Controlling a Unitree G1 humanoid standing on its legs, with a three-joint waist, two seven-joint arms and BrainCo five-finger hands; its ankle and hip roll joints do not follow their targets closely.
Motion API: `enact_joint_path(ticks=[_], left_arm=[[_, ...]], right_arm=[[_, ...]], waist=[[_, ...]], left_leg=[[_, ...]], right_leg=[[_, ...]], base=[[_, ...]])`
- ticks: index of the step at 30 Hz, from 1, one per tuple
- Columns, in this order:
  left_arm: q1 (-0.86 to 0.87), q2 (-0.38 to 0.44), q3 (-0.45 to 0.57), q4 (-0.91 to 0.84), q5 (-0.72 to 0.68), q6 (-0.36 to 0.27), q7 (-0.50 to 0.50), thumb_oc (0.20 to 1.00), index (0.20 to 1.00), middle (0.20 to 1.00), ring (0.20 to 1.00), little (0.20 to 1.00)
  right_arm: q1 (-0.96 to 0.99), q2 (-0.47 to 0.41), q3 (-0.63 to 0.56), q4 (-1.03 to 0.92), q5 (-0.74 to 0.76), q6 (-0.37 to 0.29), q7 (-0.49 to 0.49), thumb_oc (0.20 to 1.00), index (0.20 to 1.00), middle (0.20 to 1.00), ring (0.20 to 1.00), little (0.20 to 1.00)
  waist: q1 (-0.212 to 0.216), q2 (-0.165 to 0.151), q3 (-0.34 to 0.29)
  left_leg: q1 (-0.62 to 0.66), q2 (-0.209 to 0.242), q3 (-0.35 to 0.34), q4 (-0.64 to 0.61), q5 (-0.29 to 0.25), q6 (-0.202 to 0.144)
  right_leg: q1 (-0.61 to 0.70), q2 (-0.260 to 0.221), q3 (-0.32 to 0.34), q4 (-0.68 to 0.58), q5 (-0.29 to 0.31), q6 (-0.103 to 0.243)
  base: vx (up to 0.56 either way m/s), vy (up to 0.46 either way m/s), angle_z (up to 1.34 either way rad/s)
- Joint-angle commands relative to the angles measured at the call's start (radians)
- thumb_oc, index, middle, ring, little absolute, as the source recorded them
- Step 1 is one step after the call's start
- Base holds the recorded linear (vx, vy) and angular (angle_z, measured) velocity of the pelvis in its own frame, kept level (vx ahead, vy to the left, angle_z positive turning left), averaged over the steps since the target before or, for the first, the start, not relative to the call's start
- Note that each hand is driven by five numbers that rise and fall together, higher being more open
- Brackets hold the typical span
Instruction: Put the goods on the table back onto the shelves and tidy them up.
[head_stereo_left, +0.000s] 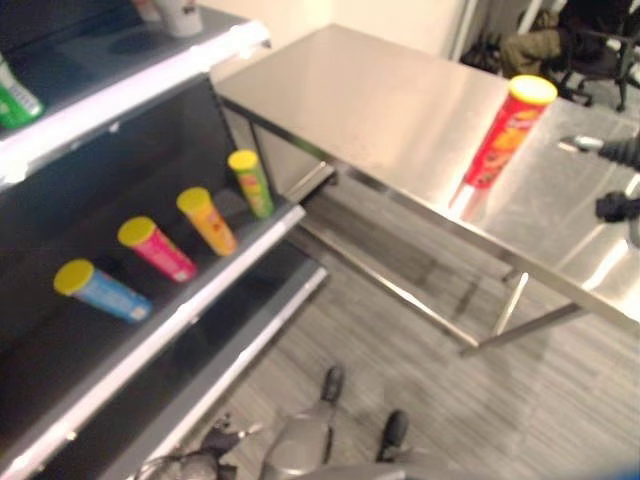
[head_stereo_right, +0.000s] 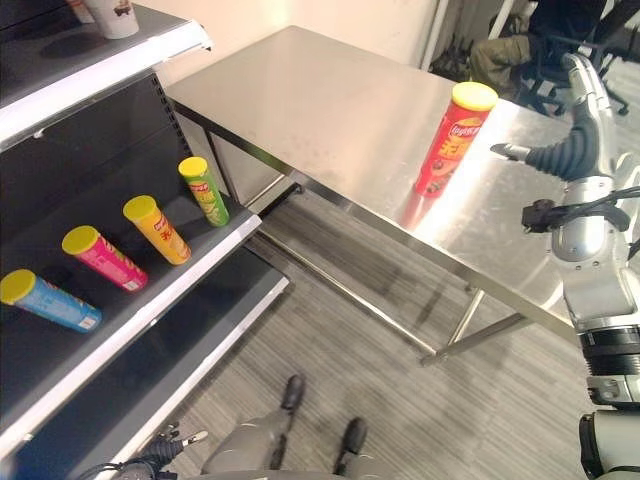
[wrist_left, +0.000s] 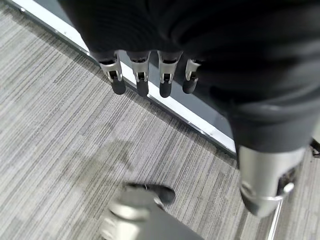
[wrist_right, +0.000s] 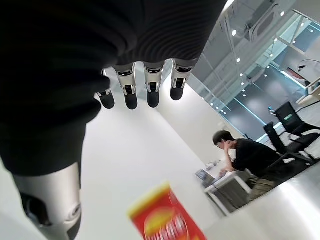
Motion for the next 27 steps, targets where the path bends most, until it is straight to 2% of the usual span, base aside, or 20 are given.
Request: enact_joint_path(ticks=[1, 3, 4, 5, 6, 8, 9, 10, 12, 13, 15, 16, 17, 20, 21, 25, 27], left_arm=[[-0.042, 0.064, -0.002, -0.015, -0.003, -0.017, 0.011, 1.0, 1.0, 1.0, 1.0, 1.0], [-0.045, 0.071, 0.011, -0.02, -0.01, -0.015, 0.019, 1.0, 1.0, 1.0, 1.0, 1.0], [-0.052, 0.074, 0.015, -0.018, -0.011, -0.012, 0.02, 1.0, 1.0, 1.0, 1.0, 1.0], [-0.052, 0.074, 0.015, -0.018, -0.012, -0.012, 0.02, 1.0, 1.0, 1.0, 1.0, 1.0], [-0.053, 0.077, 0.016, -0.019, -0.014, -0.008, 0.021, 1.0, 1.0, 1.0, 1.0, 1.0], [-0.051, 0.083, 0.015, -0.034, -0.023, -0.005, 0.021, 1.0, 1.0, 1.0, 1.0, 1.0], [-0.046, 0.09, 0.01, -0.039, -0.023, -0.004, 0.019, 1.0, 1.0, 1.0, 1.0, 1.0], [-0.042, 0.092, 0.013, -0.043, -0.023, -0.005, 0.019, 1.0, 1.0, 1.0, 1.0, 1.0], [-0.046, 0.099, 0.016, -0.039, -0.022, -0.006, 0.018, 1.0, 1.0, 1.0, 1.0, 1.0], [-0.049, 0.102, 0.017, -0.035, -0.02, -0.01, 0.018, 1.0, 1.0, 1.0, 1.0, 1.0], [-0.056, 0.102, 0.022, -0.026, -0.01, -0.014, 0.02, 1.0, 1.0, 1.0, 1.0, 1.0], [-0.057, 0.102, 0.021, -0.026, -0.01, -0.014, 0.02, 1.0, 1.0, 1.0, 1.0, 1.0], [-0.057, 0.104, 0.026, -0.015, 0.004, -0.018, 0.016, 1.0, 1.0, 1.0, 1.0, 1.0], [-0.054, 0.097, 0.032, -0.012, 0.002, -0.019, 0.015, 1.0, 1.0, 1.0, 1.0, 1.0], [-0.046, 0.094, 0.038, -0.011, -0.002, -0.022, 0.01, 1.0, 1.0, 1.0, 1.0, 1.0], [-0.033, 0.09, 0.039, 0.005, -0.002, -0.026, -0.005, 1.0, 1.0, 1.0, 1.0, 1.0], [-0.026, 0.09, 0.041, 0.005, -0.003, -0.027, -0.014, 1.0, 1.0, 1.0, 1.0, 1.0]], right_arm=[[-0.105, -0.02, -0.036, -0.013, -0.055, -0.012, -0.039, 1.0, 1.0, 1.0, 1.0, 1.0], [-0.107, 0.0, -0.032, -0.006, -0.048, -0.011, -0.04, 1.0, 1.0, 1.0, 1.0, 1.0], [-0.102, 0.009, -0.038, -0.003, -0.046, -0.004, -0.037, 1.0, 1.0, 1.0, 1.0, 1.0], [-0.102, 0.01, -0.039, -0.004, -0.046, -0.004, -0.036, 1.0, 1.0, 1.0, 1.0, 1.0], [-0.1, 0.016, -0.041, -0.007, -0.05, 0.002, -0.031, 1.0, 1.0, 1.0, 1.0, 1.0], [-0.099, 0.014, -0.045, -0.016, -0.049, 0.007, -0.025, 1.0, 1.0, 1.0, 1.0, 1.0], [-0.092, 0.03, -0.051, -0.016, -0.041, 0.0, -0.031, 1.0, 1.0, 1.0, 1.0, 1.0], [-0.087, 0.034, -0.055, -0.018, -0.037, -0.001, -0.03, 1.0, 1.0, 1.0, 1.0, 1.0], [-0.081, 0.031, -0.064, -0.025, -0.028, -0.002, -0.023, 1.0, 1.0, 1.0, 1.0, 1.0], [-0.074, 0.024, -0.076, -0.035, -0.018, -0.004, -0.023, 1.0, 1.0, 1.0, 1.0, 1.0], [-0.05, 0.009, -0.101, -0.047, -0.003, -0.007, -0.024, 1.0, 1.0, 1.0, 1.0, 1.0], [-0.048, 0.009, -0.104, -0.048, -0.002, -0.007, -0.023, 1.0, 1.0, 1.0, 1.0, 1.0], [-0.02, 0.001, -0.132, -0.041, 0.025, -0.009, -0.011, 1.0, 1.0, 1.0, 1.0, 1.0], [0.013, 0.005, -0.154, -0.046, 0.078, -0.028, 0.01, 1.0, 1.0, 1.0, 1.0, 1.0], [0.027, -0.019, -0.142, -0.025, 0.122, -0.038, 0.057, 1.0, 1.0, 1.0, 1.0, 1.0], [0.031, -0.054, -0.111, -0.001, 0.281, -0.08, 0.151, 1.0, 1.0, 1.0, 1.0, 1.0], [0.039, -0.07, -0.121, -0.001, 0.327, -0.093, 0.168, 1.0, 1.0, 1.0, 1.0, 1.0]], waist=[[0.041, -0.071, -0.051], [0.052, -0.076, -0.057], [0.051, -0.075, -0.054], [0.053, -0.077, -0.053], [0.047, -0.076, -0.041], [0.027, -0.057, -0.022], [0.022, -0.033, -0.018], [0.026, -0.033, -0.021], [0.026, -0.04, -0.021], [0.017, -0.038, -0.017], [-0.001, -0.047, -0.011], [-0.001, -0.047, -0.011], [-0.013, -0.066, -0.015], [-0.008, -0.092, -0.028], [-0.009, -0.107, -0.045], [-0.008, -0.123, -0.057], [-0.008, -0.127, -0.061]], left_leg=[[0.11, 0.037, -0.023, -0.114, 0.069, -0.019], [0.141, 0.033, -0.009, -0.121, 0.047, 0.004], [0.164, 0.029, -0.007, -0.12, 0.035, 0.023], [0.164, 0.026, -0.004, -0.119, 0.035, 0.025], [0.193, 0.016, -0.002, -0.116, 0.019, 0.043], [0.228, 0.003, -0.022, -0.114, 0.015, 0.08], [0.251, 0.024, -0.035, -0.121, 0.004, 0.088], [0.257, 0.026, -0.035, -0.124, -0.002, 0.087], [0.263, 0.03, -0.042, -0.124, -0.015, 0.074], [0.271, 0.039, -0.053, -0.124, -0.024, 0.062], [0.289, 0.039, -0.079, -0.124, -0.049, 0.047], [0.286, 0.04, -0.079, -0.124, -0.046, 0.047], [0.293, 0.036, -0.094, -0.124, -0.06, 0.038], [0.292, 0.038, -0.089, -0.124, -0.069, 0.031], [0.292, 0.052, -0.089, -0.124, -0.073, 0.018], [0.286, 0.079, -0.092, -0.124, -0.07, -0.006], [0.287, 0.088, -0.093, -0.124, -0.07, -0.014]], right_leg=[[0.139, -0.02, -0.029, 0.066, -0.149, 0.083], [0.118, -0.068, -0.033, 0.176, -0.15, 0.105], [0.088, -0.102, -0.027, 0.27, -0.121, 0.124], [0.082, -0.108, -0.023, 0.284, -0.126, 0.127], [0.051, -0.141, -0.008, 0.39, -0.079, 0.145], [-0.027, -0.171, 0.035, 0.592, -0.001, 0.136], [-0.085, -0.188, 0.039, 0.694, 0.003, 0.12], [-0.099, -0.211, 0.027, 0.694, -0.005, 0.118], [-0.096, -0.234, -0.005, 0.567, -0.029, 0.115], [-0.087, -0.213, -0.013, 0.459, -0.037, 0.114], [-0.089, -0.172, 0.041, 0.229, -0.029, 0.132], [-0.085, -0.17, 0.039, 0.217, -0.019, 0.132], [-0.069, -0.15, 0.088, 0.119, 0.006, 0.16], [-0.029, -0.151, 0.071, 0.066, 0.044, 0.159], [0.005, -0.144, 0.037, 0.016, 0.054, 0.164], [0.032, -0.13, 0.004, -0.001, 0.045, 0.155], [0.041, -0.125, -0.009, -0.001, 0.036, 0.153]], base=[[0.27, 0.145, -0.45], [0.23, 0.171, -0.18], [0.14, 0.122, -0.32], [0.14, 0.137, -0.53], [0.13, 0.166, -0.38], [0.15, 0.222, 0.01], [0.14, 0.131, 0.33], [0.2, 0.022, 0.4], [0.17, -0.117, 0.21], [0.17, -0.175, 0.11], [0.17, -0.169, 0.23], [0.16, -0.14, 0.37], [0.14, -0.115, 0.35], [0.12, -0.115, 0.57], [0.15, -0.179, 0.58], [0.06, -0.107, 0.21], [0.03, -0.058, 0.07]])
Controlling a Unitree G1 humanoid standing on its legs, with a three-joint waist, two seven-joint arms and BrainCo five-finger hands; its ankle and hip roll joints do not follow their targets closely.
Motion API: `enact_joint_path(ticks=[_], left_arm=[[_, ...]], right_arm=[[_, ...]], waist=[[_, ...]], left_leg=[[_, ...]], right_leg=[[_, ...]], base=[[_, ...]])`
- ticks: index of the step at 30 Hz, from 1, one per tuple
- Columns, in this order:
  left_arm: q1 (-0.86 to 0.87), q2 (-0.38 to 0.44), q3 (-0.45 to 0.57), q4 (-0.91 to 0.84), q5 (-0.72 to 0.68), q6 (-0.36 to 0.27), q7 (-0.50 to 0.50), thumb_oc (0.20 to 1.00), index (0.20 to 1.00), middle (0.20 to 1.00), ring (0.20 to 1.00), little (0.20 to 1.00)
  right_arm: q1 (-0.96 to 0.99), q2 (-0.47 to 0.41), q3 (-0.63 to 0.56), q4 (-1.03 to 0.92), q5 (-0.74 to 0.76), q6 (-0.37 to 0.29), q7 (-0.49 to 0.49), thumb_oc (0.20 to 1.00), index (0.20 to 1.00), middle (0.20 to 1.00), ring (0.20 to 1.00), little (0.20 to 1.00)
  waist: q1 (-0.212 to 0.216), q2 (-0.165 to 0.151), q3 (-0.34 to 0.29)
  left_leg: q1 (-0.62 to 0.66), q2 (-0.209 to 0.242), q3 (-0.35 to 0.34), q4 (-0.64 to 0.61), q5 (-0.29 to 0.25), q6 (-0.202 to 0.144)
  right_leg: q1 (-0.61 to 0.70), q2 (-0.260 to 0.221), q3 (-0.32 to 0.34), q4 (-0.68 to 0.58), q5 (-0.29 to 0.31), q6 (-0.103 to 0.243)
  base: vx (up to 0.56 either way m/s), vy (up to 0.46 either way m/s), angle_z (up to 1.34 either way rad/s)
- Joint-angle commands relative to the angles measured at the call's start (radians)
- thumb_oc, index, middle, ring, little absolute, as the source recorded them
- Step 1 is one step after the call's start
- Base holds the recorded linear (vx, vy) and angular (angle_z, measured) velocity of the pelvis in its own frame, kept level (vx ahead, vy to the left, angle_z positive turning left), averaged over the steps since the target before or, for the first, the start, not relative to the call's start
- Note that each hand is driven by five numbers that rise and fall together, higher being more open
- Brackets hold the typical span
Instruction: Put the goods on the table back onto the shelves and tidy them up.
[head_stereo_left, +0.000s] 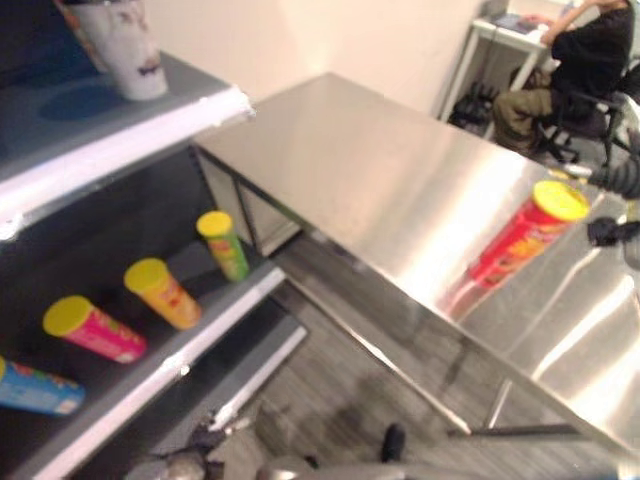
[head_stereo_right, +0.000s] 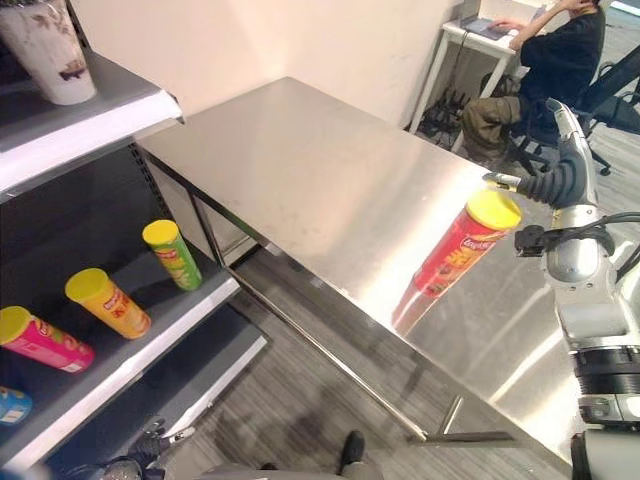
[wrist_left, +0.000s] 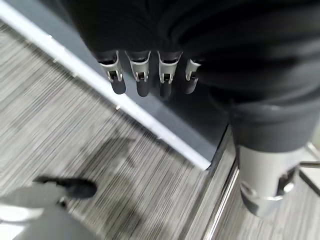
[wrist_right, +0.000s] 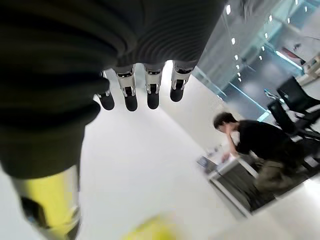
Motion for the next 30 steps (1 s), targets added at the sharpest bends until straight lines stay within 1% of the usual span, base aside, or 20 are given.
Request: enact_joint_path(ticks=[1, 5, 10, 13, 14, 15, 16, 17, 19, 21, 22, 24, 26, 27, 30], left_arm=[[-0.005, 0.053, -0.001, 0.013, -0.003, -0.031, -0.011, 1.0, 1.0, 1.0, 1.0, 1.0], [0.008, 0.042, 0.005, 0.021, -0.009, -0.035, -0.023, 1.0, 1.0, 1.0, 1.0, 1.0], [0.011, 0.037, 0.001, 0.032, -0.002, -0.035, -0.031, 1.0, 1.0, 1.0, 1.0, 1.0], [0.008, 0.037, -0.003, 0.031, 0.001, -0.036, -0.031, 1.0, 1.0, 1.0, 1.0, 1.0], [0.007, 0.041, -0.001, 0.021, 0.0, -0.038, -0.032, 1.0, 1.0, 1.0, 1.0, 1.0], [0.006, 0.043, 0.003, 0.017, -0.001, -0.04, -0.035, 1.0, 1.0, 1.0, 1.0, 1.0], [0.006, 0.043, 0.004, 0.017, -0.001, -0.04, -0.035, 1.0, 1.0, 1.0, 1.0, 1.0], [0.009, 0.046, 0.008, 0.01, 0.001, -0.045, -0.042, 1.0, 1.0, 1.0, 1.0, 1.0], [0.01, 0.048, 0.009, 0.0, 0.004, -0.051, -0.048, 1.0, 1.0, 1.0, 1.0, 1.0], [0.013, 0.047, 0.007, -0.003, 0.007, -0.053, -0.051, 1.0, 1.0, 1.0, 1.0, 1.0], [0.018, 0.049, 0.005, 0.003, 0.017, -0.063, -0.064, 1.0, 1.0, 1.0, 1.0, 1.0], [0.022, 0.046, 0.007, 0.006, 0.024, -0.068, -0.07, 1.0, 1.0, 1.0, 1.0, 1.0], [0.025, 0.046, 0.007, 0.001, 0.028, -0.073, -0.076, 1.0, 1.0, 1.0, 1.0, 1.0], [0.026, 0.045, 0.008, 0.001, 0.028, -0.073, -0.076, 1.0, 1.0, 1.0, 1.0, 1.0], [0.025, 0.043, 0.009, 0.004, 0.034, -0.081, -0.077, 1.0, 1.0, 1.0, 1.0, 1.0]], right_arm=[[-0.06, -0.086, -0.011, -0.018, 0.107, -0.08, 0.028, 1.0, 1.0, 1.0, 1.0, 1.0], [-0.036, -0.092, -0.034, -0.027, 0.177, -0.1, 0.069, 1.0, 1.0, 1.0, 1.0, 1.0], [-0.019, -0.085, -0.067, -0.042, 0.215, -0.115, 0.071, 1.0, 1.0, 1.0, 1.0, 1.0], [-0.019, -0.064, -0.081, -0.058, 0.259, -0.131, 0.074, 1.0, 1.0, 1.0, 1.0, 1.0], [-0.016, -0.053, -0.076, -0.076, 0.305, -0.141, 0.1, 1.0, 1.0, 1.0, 1.0, 1.0], [-0.013, -0.052, -0.063, -0.082, 0.318, -0.141, 0.125, 1.0, 1.0, 1.0, 1.0, 1.0], [-0.014, -0.052, -0.063, -0.082, 0.319, -0.141, 0.125, 1.0, 1.0, 1.0, 1.0, 1.0], [-0.012, -0.074, -0.036, -0.094, 0.333, -0.136, 0.167, 1.0, 1.0, 1.0, 1.0, 1.0], [-0.015, -0.1, -0.004, -0.107, 0.354, -0.141, 0.211, 1.0, 1.0, 1.0, 1.0, 1.0], [-0.015, -0.115, 0.006, -0.113, 0.368, -0.139, 0.231, 1.0, 1.0, 1.0, 1.0, 1.0], [-0.014, -0.181, 0.047, -0.133, 0.39, -0.142, 0.292, 1.0, 1.0, 1.0, 1.0, 1.0], [-0.003, -0.212, 0.058, -0.16, 0.413, -0.144, 0.331, 1.0, 1.0, 1.0, 1.0, 1.0], [-0.001, -0.245, 0.075, -0.167, 0.402, -0.145, 0.347, 1.0, 1.0, 1.0, 1.0, 1.0], [-0.005, -0.245, 0.079, -0.166, 0.402, -0.146, 0.347, 1.0, 1.0, 1.0, 1.0, 1.0], [-0.018, -0.282, 0.106, -0.192, 0.398, -0.151, 0.369, 1.0, 1.0, 1.0, 1.0, 1.0]], waist=[[0.031, -0.01, -0.029], [0.029, -0.007, -0.035], [0.026, -0.002, -0.04], [0.027, 0.002, -0.043], [0.027, 0.003, -0.044], [0.029, 0.004, -0.044], [0.029, 0.004, -0.044], [0.032, 0.004, -0.045], [0.033, 0.002, -0.044], [0.033, 0.002, -0.044], [0.033, -0.003, -0.043], [0.03, -0.004, -0.043], [0.032, -0.006, -0.044], [0.032, -0.005, -0.044], [0.027, -0.004, -0.044]], left_leg=[[-0.085, 0.067, 0.018, -0.024, 0.009, -0.076], [-0.083, 0.082, 0.018, -0.024, 0.006, -0.09], [-0.079, 0.088, 0.018, -0.024, 0.002, -0.095], [-0.075, 0.09, 0.019, -0.024, -0.002, -0.095], [-0.074, 0.09, 0.021, -0.024, -0.003, -0.095], [-0.073, 0.09, 0.022, -0.024, -0.003, -0.096], [-0.073, 0.09, 0.022, -0.024, -0.003, -0.096], [-0.071, 0.089, 0.025, -0.024, -0.003, -0.097], [-0.071, 0.09, 0.026, -0.024, -0.003, -0.099], [-0.071, 0.09, 0.027, -0.024, -0.002, -0.099], [-0.073, 0.09, 0.031, -0.024, -0.002, -0.102], [-0.074, 0.091, 0.032, -0.024, -0.002, -0.104], [-0.076, 0.092, 0.033, -0.024, 0.0, -0.105], [-0.076, 0.092, 0.033, -0.024, 0.0, -0.105], [-0.08, 0.092, 0.039, -0.024, 0.001, -0.105]], right_leg=[[0.085, -0.05, -0.043, 0.004, -0.093, 0.114], [0.1, -0.044, -0.059, 0.004, -0.11, 0.107], [0.109, -0.043, -0.067, 0.004, -0.119, 0.103], [0.115, -0.043, -0.075, 0.004, -0.122, 0.103], [0.118, -0.046, -0.078, 0.004, -0.122, 0.103], [0.119, -0.048, -0.079, 0.004, -0.122, 0.104], [0.119, -0.048, -0.079, 0.004, -0.122, 0.104], [0.122, -0.05, -0.081, 0.004, -0.123, 0.104], [0.121, -0.051, -0.083, 0.004, -0.123, 0.105], [0.121, -0.052, -0.085, 0.004, -0.122, 0.105], [0.121, -0.055, -0.088, 0.004, -0.12, 0.107], [0.119, -0.057, -0.091, 0.004, -0.118, 0.108], [0.118, -0.059, -0.091, 0.004, -0.117, 0.109], [0.117, -0.059, -0.091, 0.004, -0.117, 0.109], [0.113, -0.061, -0.089, 0.004, -0.116, 0.111]], base=[[0.02, -0.037, 0.11], [0.02, -0.026, 0.09], [0.01, -0.006, 0.06], [0.0, 0.0, 0.0], [0.0, 0.0, 0.0], [0.0, 0.0, 0.0], [0.0, 0.0, 0.0], [0.0, 0.0, 0.0], [0.0, 0.0, 0.0], [-0.01, 0.003, 0.02], [-0.01, 0.009, 0.03], [0.0, 0.0, 0.0], [0.0, 0.0, 0.0], [0.0, 0.0, 0.0], [0.0, 0.0, 0.0]])
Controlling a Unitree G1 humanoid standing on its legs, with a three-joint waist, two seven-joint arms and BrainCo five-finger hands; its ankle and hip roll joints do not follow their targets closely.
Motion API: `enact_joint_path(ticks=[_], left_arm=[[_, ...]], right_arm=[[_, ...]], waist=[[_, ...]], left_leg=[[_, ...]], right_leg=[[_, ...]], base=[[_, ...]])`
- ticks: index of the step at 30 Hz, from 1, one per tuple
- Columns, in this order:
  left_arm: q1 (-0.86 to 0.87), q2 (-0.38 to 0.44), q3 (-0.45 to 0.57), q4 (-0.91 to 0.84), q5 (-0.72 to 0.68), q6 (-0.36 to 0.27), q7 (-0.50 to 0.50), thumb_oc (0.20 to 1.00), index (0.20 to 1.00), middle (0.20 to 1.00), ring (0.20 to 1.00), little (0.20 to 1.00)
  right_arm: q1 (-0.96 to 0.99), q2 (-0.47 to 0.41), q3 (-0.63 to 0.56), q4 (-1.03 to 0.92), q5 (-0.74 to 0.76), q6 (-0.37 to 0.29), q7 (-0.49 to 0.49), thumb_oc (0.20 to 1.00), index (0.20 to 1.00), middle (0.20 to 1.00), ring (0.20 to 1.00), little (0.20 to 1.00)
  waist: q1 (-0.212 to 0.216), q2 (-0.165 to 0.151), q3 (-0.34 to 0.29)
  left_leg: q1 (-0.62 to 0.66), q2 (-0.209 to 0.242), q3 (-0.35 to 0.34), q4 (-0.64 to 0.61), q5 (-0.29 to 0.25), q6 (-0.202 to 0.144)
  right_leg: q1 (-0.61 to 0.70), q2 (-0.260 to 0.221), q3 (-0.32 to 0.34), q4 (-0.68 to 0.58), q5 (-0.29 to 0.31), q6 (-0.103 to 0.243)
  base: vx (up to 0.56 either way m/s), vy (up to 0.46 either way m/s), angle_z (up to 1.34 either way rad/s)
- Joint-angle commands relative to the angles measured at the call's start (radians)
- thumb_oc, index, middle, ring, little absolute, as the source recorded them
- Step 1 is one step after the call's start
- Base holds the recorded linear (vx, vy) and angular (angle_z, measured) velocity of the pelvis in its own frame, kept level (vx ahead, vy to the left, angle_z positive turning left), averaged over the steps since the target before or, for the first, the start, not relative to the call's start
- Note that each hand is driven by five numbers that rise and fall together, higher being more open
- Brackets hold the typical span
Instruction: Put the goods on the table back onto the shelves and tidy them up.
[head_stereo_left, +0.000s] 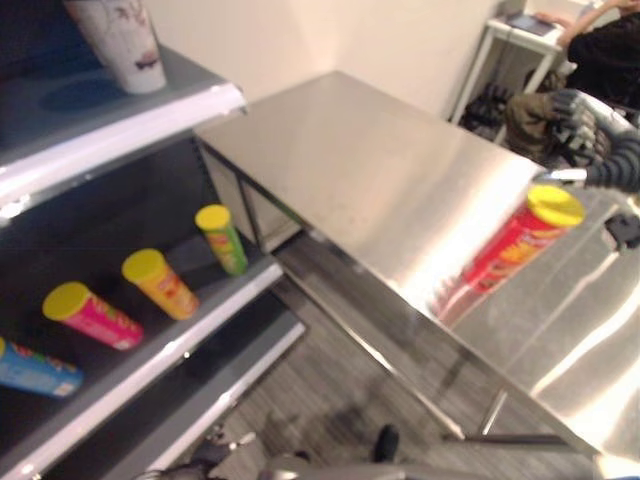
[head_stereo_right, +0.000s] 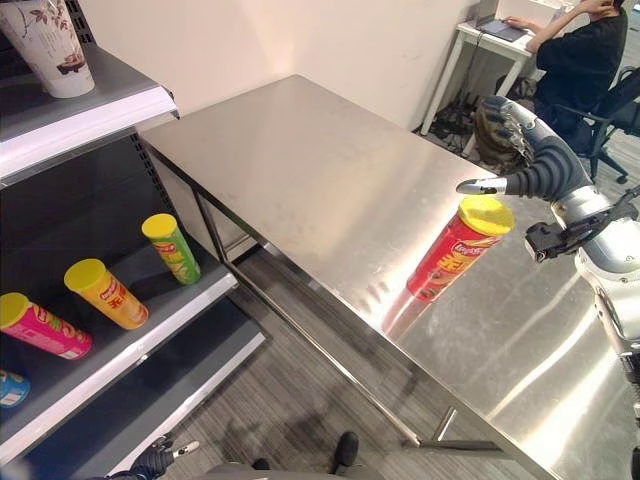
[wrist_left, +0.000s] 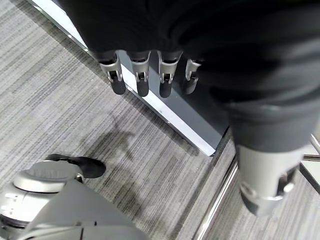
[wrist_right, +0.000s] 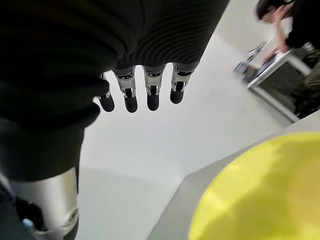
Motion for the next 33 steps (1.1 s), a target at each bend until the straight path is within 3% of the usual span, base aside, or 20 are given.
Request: enact_joint_path(ticks=[1, 9, 19, 29, 33], left_arm=[[-0.02, 0.044, 0.01, 0.009, 0.03, -0.045, -0.004, 1.0, 1.0, 1.0, 1.0, 1.0], [-0.013, 0.043, 0.03, 0.018, 0.042, -0.055, -0.002, 1.0, 1.0, 1.0, 1.0, 1.0], [-0.005, 0.048, 0.031, 0.007, 0.051, -0.059, -0.002, 1.0, 1.0, 1.0, 1.0, 1.0], [-0.011, 0.064, 0.02, -0.003, 0.047, -0.058, 0.003, 1.0, 1.0, 1.0, 1.0, 1.0], [-0.014, 0.064, 0.009, 0.001, 0.042, -0.056, 0.009, 1.0, 1.0, 1.0, 1.0, 1.0]], right_arm=[[-0.058, -0.066, 0.023, -0.04, 0.041, -0.05, 0.019, 1.0, 1.0, 1.0, 1.0, 1.0], [0.043, -0.183, -0.054, -0.113, -0.029, -0.046, 0.039, 1.0, 1.0, 1.0, 1.0, 1.0], [0.107, -0.274, -0.038, -0.12, -0.134, -0.031, 0.063, 1.0, 1.0, 1.0, 1.0, 1.0], [0.014, -0.277, 0.109, -0.054, -0.221, -0.011, 0.055, 1.0, 1.0, 1.0, 1.0, 1.0], [-0.024, -0.224, 0.143, -0.027, -0.218, -0.006, 0.035, 1.0, 1.0, 1.0, 1.0, 1.0]], waist=[[0.026, -0.02, -0.03], [0.003, -0.025, -0.035], [-0.009, -0.037, -0.027], [-0.008, -0.039, -0.014], [-0.001, -0.041, -0.011]], left_leg=[[-0.068, 0.055, 0.052, -0.019, 0.005, -0.083], [-0.075, 0.056, 0.055, -0.019, 0.005, -0.088], [-0.084, 0.062, 0.07, -0.019, 0.006, -0.091], [-0.097, 0.062, 0.072, -0.019, 0.01, -0.092], [-0.096, 0.063, 0.069, -0.019, 0.009, -0.089]], right_leg=[[0.103, -0.087, -0.046, 0.004, -0.1, 0.137], [0.097, -0.089, -0.047, 0.004, -0.099, 0.14], [0.08, -0.088, -0.031, 0.004, -0.095, 0.143], [0.071, -0.09, -0.032, 0.004, -0.092, 0.145], [0.074, -0.091, -0.036, 0.004, -0.093, 0.144]], base=[[0.0, 0.0, 0.0], [0.0, 0.0, 0.0], [0.0, 0.0, -0.01], [0.0, 0.0, 0.0], [0.0, 0.0, 0.0]])
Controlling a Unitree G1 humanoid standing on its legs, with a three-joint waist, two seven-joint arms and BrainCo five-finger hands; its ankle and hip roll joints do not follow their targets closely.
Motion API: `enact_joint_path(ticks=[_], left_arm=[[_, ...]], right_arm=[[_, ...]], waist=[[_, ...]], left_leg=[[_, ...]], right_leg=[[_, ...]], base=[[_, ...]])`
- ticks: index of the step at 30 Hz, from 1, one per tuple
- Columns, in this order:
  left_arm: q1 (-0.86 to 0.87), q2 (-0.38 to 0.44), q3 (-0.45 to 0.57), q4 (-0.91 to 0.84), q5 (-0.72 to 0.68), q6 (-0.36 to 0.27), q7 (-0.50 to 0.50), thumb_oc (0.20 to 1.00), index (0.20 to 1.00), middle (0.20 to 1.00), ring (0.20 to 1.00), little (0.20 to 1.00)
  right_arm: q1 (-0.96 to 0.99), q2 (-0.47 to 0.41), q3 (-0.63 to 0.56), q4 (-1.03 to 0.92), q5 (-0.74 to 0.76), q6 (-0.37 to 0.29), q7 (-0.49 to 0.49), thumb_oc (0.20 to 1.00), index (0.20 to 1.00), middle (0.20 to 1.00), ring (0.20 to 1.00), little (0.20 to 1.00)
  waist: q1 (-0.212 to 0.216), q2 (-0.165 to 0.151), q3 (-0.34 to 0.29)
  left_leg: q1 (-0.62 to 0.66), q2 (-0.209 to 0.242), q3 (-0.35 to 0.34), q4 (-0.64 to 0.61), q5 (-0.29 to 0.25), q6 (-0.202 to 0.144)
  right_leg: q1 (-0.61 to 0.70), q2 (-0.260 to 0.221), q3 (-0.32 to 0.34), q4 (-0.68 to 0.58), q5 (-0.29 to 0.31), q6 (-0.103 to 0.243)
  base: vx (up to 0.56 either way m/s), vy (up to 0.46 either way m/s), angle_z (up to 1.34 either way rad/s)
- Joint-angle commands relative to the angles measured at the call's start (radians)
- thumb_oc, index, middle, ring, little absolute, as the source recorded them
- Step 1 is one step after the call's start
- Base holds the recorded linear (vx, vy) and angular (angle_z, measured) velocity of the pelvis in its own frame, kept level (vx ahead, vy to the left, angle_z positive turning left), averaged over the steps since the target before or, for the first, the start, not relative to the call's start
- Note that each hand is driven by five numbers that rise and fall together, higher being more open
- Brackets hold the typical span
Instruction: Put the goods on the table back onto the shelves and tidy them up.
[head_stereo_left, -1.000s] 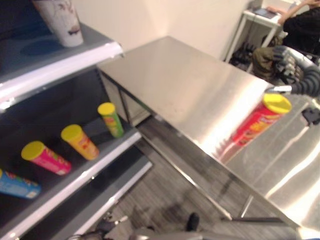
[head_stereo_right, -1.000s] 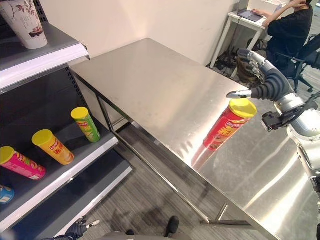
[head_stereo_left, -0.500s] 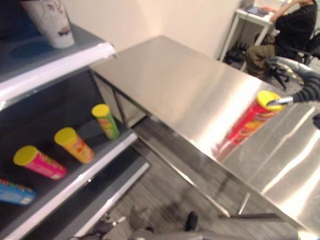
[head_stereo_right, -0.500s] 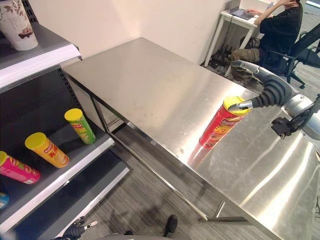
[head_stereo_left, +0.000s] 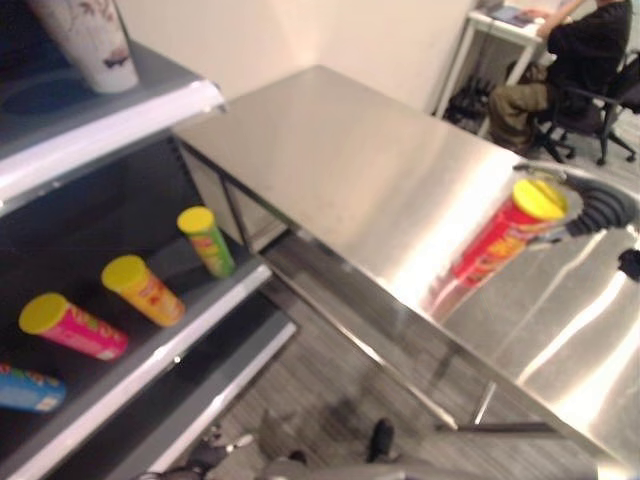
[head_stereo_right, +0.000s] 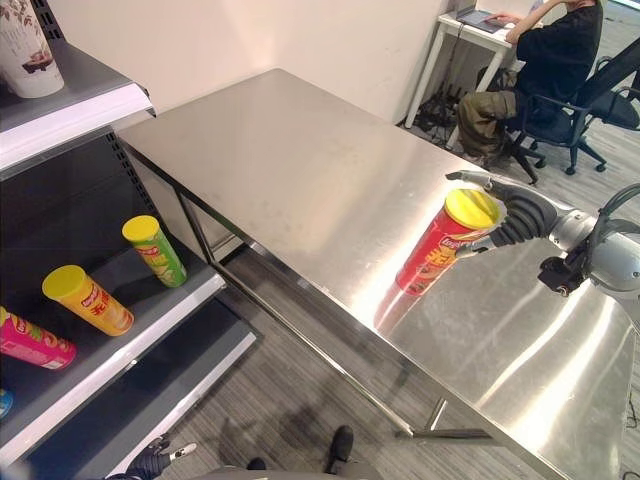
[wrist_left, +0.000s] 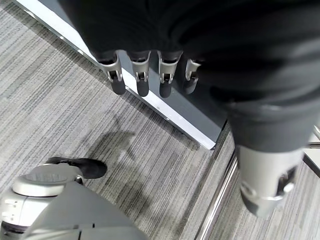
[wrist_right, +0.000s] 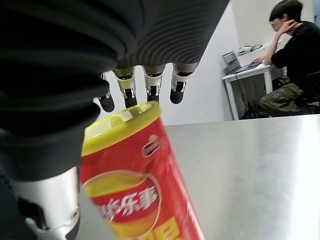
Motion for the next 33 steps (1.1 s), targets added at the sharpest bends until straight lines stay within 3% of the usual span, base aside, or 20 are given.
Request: enact_joint_path(ticks=[1, 13, 25, 26, 27, 28, 29, 33], left_arm=[[-0.031, 0.063, -0.017, 0.001, 0.008, -0.031, 0.013, 1.0, 1.0, 1.0, 1.0, 1.0], [-0.045, 0.064, -0.027, 0.008, -0.005, -0.022, 0.025, 1.0, 1.0, 1.0, 1.0, 1.0], [-0.044, 0.083, -0.029, -0.009, 0.007, -0.033, 0.002, 1.0, 1.0, 1.0, 1.0, 1.0], [-0.043, 0.084, -0.03, -0.012, 0.009, -0.034, 0.0, 1.0, 1.0, 1.0, 1.0, 1.0], [-0.045, 0.088, -0.034, -0.016, 0.011, -0.036, -0.001, 1.0, 1.0, 1.0, 1.0, 1.0], [-0.045, 0.087, -0.032, -0.018, 0.011, -0.037, -0.002, 1.0, 1.0, 1.0, 1.0, 1.0], [-0.046, 0.088, -0.03, -0.023, 0.007, -0.038, -0.002, 1.0, 1.0, 1.0, 1.0, 1.0], [-0.057, 0.089, -0.026, -0.034, -0.005, -0.041, 0.007, 1.0, 1.0, 1.0, 1.0, 1.0]], right_arm=[[-0.148, 0.013, 0.065, 0.013, 0.0, -0.005, -0.048, 1.0, 1.0, 1.0, 1.0, 1.0], [-0.187, 0.104, 0.064, 0.072, -0.006, 0.003, -0.102, 1.0, 1.0, 1.0, 1.0, 1.0], [-0.306, 0.036, 0.274, 0.043, 0.098, 0.004, 0.032, 1.0, 1.0, 1.0, 1.0, 1.0], [-0.32, 0.03, 0.292, 0.042, 0.104, 0.003, 0.038, 0.667, 0.667, 0.667, 0.667, 0.667], [-0.333, 0.024, 0.314, 0.04, 0.106, 0.004, 0.045, 0.438, 0.438, 0.438, 0.438, 0.438], [-0.351, 0.025, 0.334, 0.04, 0.108, 0.003, 0.048, 0.294, 0.294, 0.294, 0.294, 0.294], [-0.358, 0.022, 0.345, 0.038, 0.108, 0.004, 0.053, 0.2, 0.2, 0.2, 0.2, 0.2], [-0.377, 0.024, 0.352, 0.038, 0.102, -0.003, 0.039, 0.2, 0.2, 0.2, 0.2, 0.2]], waist=[[0.039, -0.029, 0.003], [0.058, -0.038, 0.013], [0.081, -0.052, 0.019], [0.082, -0.053, 0.019], [0.085, -0.056, 0.019], [0.084, -0.055, 0.018], [0.086, -0.055, 0.018], [0.09, -0.054, 0.02]], left_leg=[[-0.064, 0.062, 0.059, -0.019, 0.009, -0.088], [-0.073, 0.059, 0.044, -0.019, 0.012, -0.086], [-0.077, 0.061, 0.039, -0.019, 0.015, -0.092], [-0.078, 0.06, 0.039, -0.019, 0.016, -0.092], [-0.08, 0.06, 0.038, -0.019, 0.016, -0.092], [-0.08, 0.06, 0.037, -0.019, 0.016, -0.093], [-0.08, 0.06, 0.036, -0.019, 0.016, -0.093], [-0.082, 0.059, 0.028, -0.019, 0.016, -0.094]], right_leg=[[0.111, -0.093, -0.041, 0.004, -0.095, 0.144], [0.115, -0.092, -0.056, 0.004, -0.098, 0.141], [0.117, -0.096, -0.073, 0.004, -0.099, 0.143], [0.117, -0.097, -0.074, 0.004, -0.098, 0.144], [0.116, -0.098, -0.074, 0.004, -0.098, 0.144], [0.116, -0.098, -0.075, 0.004, -0.097, 0.145], [0.117, -0.099, -0.076, 0.004, -0.097, 0.146], [0.121, -0.099, -0.085, 0.004, -0.101, 0.146]], base=[[0.0, 0.0, 0.0], [0.0, 0.0, 0.0], [0.0, -0.002, 0.04], [0.0, 0.0, 0.0], [0.0, 0.0, 0.0], [0.0, 0.0, 0.0], [0.0, 0.0, 0.0], [0.0, 0.0, 0.0]])
